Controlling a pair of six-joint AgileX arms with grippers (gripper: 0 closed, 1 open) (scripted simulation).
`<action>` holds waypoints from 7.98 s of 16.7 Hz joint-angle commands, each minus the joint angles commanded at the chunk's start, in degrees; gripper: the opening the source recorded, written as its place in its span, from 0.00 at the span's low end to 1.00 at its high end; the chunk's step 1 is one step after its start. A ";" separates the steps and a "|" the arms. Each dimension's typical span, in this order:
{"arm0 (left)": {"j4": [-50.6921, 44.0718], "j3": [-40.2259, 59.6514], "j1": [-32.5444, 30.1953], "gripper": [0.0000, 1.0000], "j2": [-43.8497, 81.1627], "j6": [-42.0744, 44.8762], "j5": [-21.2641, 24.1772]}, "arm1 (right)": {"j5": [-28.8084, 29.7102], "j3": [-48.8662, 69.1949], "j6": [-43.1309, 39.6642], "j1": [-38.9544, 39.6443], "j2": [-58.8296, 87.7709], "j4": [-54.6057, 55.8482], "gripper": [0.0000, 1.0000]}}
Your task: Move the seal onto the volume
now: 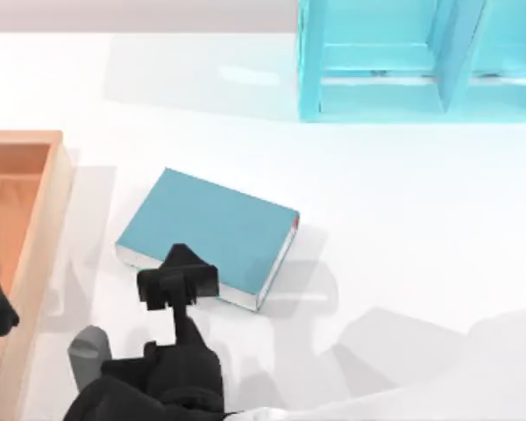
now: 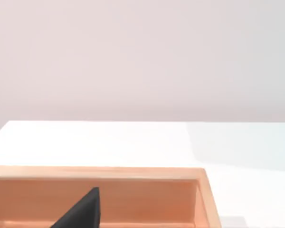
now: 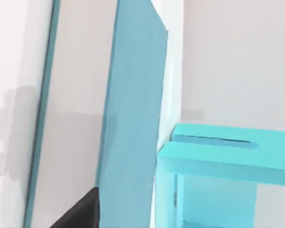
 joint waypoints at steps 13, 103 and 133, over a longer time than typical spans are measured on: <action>0.00 0.00 0.00 1.00 0.00 0.00 0.00 | -1.99 -6.45 7.63 -2.94 -10.37 -4.53 1.00; -55.66 76.21 15.19 0.02 110.51 16.65 -0.09 | -65.41 -65.32 47.55 -77.10 -119.30 -11.38 1.00; -87.20 104.97 -11.93 0.00 107.96 -10.56 -0.04 | -65.41 -65.32 47.55 -77.10 -119.30 -11.38 1.00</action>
